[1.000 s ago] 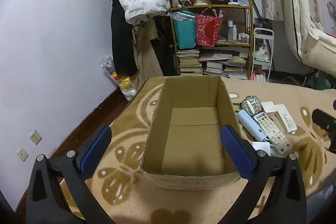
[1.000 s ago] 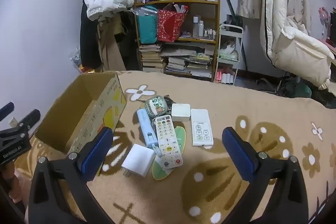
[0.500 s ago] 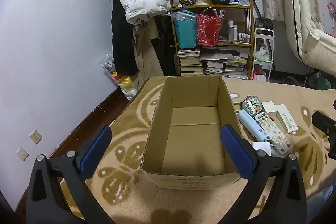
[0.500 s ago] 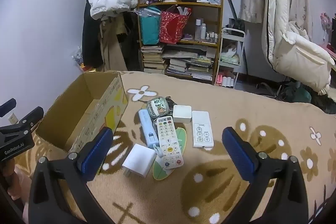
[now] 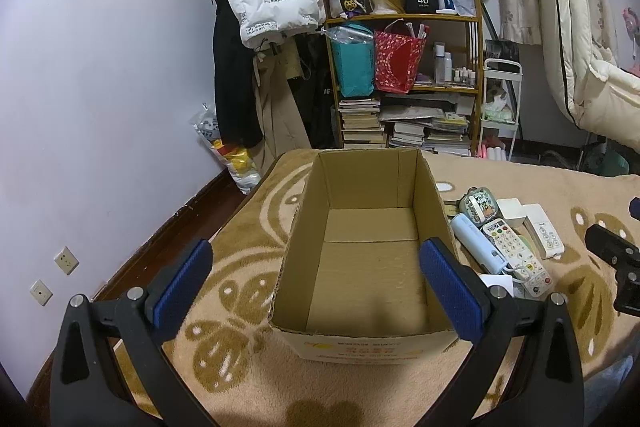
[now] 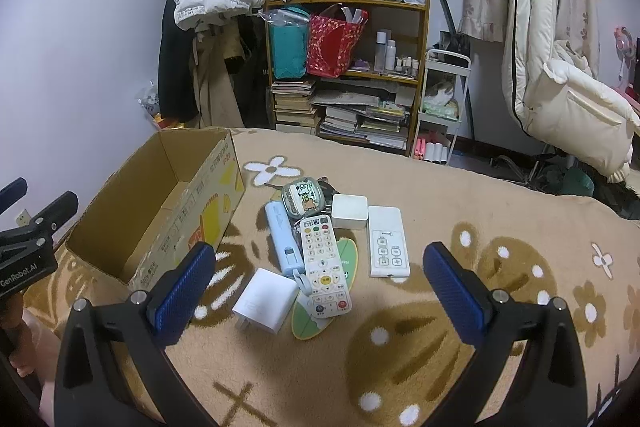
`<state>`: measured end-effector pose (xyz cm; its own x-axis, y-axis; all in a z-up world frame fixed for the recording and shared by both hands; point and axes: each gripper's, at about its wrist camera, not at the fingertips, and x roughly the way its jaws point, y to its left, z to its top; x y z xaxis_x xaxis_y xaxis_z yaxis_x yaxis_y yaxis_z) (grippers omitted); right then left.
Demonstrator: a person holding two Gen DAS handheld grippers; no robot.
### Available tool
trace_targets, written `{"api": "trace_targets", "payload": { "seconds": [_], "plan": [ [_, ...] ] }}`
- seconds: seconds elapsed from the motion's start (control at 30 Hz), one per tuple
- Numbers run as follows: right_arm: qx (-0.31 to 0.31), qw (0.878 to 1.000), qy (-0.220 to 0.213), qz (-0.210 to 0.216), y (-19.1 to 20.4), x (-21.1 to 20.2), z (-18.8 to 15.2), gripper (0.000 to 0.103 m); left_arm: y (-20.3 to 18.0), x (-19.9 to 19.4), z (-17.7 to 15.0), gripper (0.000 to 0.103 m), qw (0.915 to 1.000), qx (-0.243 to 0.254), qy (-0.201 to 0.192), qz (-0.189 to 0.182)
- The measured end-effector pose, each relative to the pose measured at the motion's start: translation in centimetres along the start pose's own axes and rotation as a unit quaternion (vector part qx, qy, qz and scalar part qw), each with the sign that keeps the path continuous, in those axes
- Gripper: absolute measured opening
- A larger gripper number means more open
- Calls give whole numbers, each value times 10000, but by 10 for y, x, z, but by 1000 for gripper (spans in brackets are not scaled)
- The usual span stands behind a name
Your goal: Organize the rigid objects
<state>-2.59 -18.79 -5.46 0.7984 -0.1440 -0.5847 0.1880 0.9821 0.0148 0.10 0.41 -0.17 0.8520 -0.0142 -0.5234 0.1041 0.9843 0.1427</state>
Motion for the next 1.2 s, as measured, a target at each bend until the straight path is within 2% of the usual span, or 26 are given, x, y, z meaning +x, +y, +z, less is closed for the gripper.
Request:
{"api": "trace_targets", "payload": {
  "seconds": [0.53, 1.2],
  "plan": [
    [-117, 9998, 145, -46, 1, 9, -4, 103, -2, -2, 2, 102, 10000, -8, 31, 37],
    [-138, 9998, 119, -57, -1, 8, -3, 103, -1, -5, 5, 102, 10000, -56, 10, 17]
  ]
}}
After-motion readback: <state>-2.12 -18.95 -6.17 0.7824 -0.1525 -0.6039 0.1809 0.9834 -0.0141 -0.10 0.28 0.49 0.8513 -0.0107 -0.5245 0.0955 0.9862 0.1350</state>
